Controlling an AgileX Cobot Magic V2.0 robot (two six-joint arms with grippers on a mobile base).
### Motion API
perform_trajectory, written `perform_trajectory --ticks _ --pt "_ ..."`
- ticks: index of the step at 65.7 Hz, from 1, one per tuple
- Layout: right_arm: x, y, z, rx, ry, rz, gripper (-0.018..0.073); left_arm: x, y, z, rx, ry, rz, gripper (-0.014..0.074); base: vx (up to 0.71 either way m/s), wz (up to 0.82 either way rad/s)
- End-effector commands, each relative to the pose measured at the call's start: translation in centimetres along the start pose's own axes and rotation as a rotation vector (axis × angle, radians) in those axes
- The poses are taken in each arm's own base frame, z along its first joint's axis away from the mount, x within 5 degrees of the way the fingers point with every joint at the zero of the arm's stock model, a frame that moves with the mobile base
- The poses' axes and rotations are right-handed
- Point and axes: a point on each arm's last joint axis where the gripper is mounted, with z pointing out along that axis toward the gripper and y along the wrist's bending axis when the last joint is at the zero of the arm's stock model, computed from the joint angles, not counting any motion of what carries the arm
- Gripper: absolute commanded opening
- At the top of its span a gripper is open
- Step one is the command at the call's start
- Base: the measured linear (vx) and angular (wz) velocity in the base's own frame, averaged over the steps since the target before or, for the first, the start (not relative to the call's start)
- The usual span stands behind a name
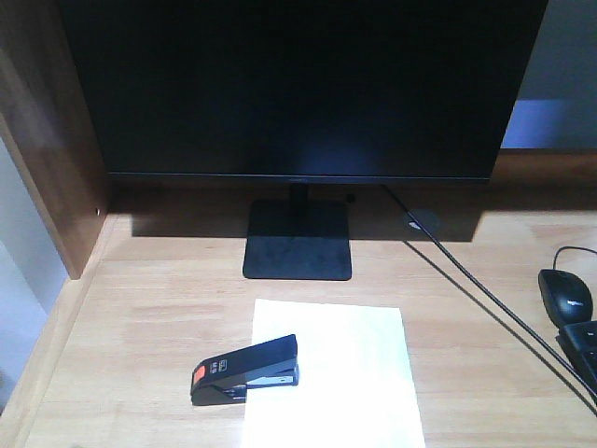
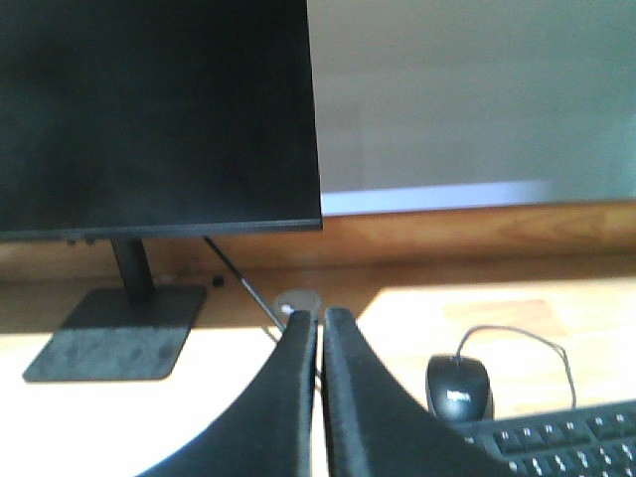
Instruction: Grab stapler and paper to desk for stapling
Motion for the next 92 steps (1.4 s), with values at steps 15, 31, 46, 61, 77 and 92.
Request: perform_trajectory --ticks 15,31,46,61,77,92 --pt "-1.3 0.1 -0.2 -0.004 -0.07 -0.026 -0.0007 -1.2 0.4 -0.2 -0.034 -0.072 -0.01 -0.0006 0.0 0.0" --pt "-1.3 0.1 -0.2 -0.004 -0.07 -0.024 -0.0007 -1.2 0.4 -0.2 -0.034 -0.072 -0.01 -0.0006 0.0 0.0" --pt "-1.3 0.1 -0.2 -0.004 -0.07 -0.024 -0.0007 -1.2 0.4 -0.2 -0.034 -0.072 -0.01 -0.0006 0.0 0.0" --pt "-1.3 0.1 -0.2 -0.004 -0.07 -0.024 -0.0007 -1.2 0.4 -0.2 -0.034 -0.071 -0.01 -0.0006 0.0 0.0" --pt "-1.3 0.1 -0.2 -0.004 -0.07 -0.023 -0.0007 -1.3 0.7 -0.2 -0.067 -0.083 -0.103 -0.0006 0.0 0.0" --pt "-1.3 0.1 -0.2 -0.004 -0.07 -0.023 -0.0007 -0.8 1.5 -0.5 -0.177 -0.045 -0.232 -0.0006 0.0 0.0"
